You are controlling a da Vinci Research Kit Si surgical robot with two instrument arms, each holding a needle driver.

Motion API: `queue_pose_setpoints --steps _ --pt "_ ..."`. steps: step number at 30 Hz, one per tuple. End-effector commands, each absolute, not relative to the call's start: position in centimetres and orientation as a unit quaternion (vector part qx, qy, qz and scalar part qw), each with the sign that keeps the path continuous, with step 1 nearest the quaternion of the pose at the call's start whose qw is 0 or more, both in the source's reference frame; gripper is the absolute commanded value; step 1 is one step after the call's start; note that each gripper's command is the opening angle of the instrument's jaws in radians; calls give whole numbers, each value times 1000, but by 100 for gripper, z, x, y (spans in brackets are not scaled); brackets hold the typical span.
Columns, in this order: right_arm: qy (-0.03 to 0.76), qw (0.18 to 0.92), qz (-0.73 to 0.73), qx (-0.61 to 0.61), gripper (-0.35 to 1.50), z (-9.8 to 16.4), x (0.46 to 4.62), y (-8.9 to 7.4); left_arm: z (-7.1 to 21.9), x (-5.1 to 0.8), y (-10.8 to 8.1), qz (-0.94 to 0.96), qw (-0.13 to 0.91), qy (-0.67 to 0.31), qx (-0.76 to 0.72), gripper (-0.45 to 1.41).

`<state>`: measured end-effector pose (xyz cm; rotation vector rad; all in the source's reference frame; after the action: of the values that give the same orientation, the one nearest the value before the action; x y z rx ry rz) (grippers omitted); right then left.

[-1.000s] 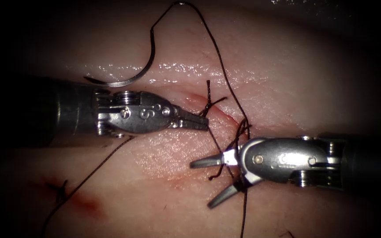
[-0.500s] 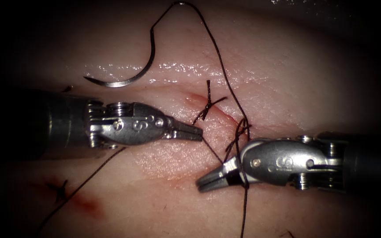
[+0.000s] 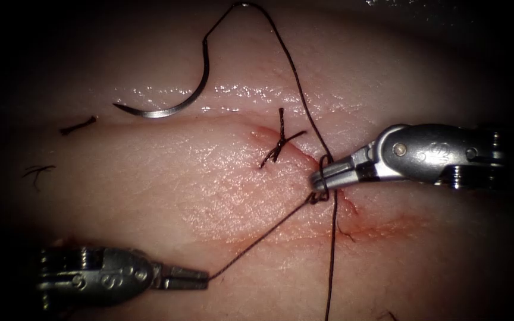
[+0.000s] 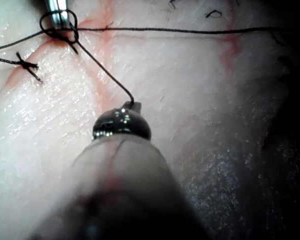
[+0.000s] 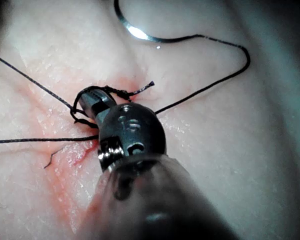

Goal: Wound Closure

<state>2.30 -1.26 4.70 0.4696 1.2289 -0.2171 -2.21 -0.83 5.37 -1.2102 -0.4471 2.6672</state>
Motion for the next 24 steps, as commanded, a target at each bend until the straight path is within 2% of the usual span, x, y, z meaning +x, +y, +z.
queue_pose_setpoints --steps 1,24 --pt "570 786 -101 217 -35 475 235 -123 539 -223 -93 898 88 -151 -403 -45" --pt "556 806 -77 187 -35 516 215 -78 508 -234 -230 907 71 -176 -376 -45"
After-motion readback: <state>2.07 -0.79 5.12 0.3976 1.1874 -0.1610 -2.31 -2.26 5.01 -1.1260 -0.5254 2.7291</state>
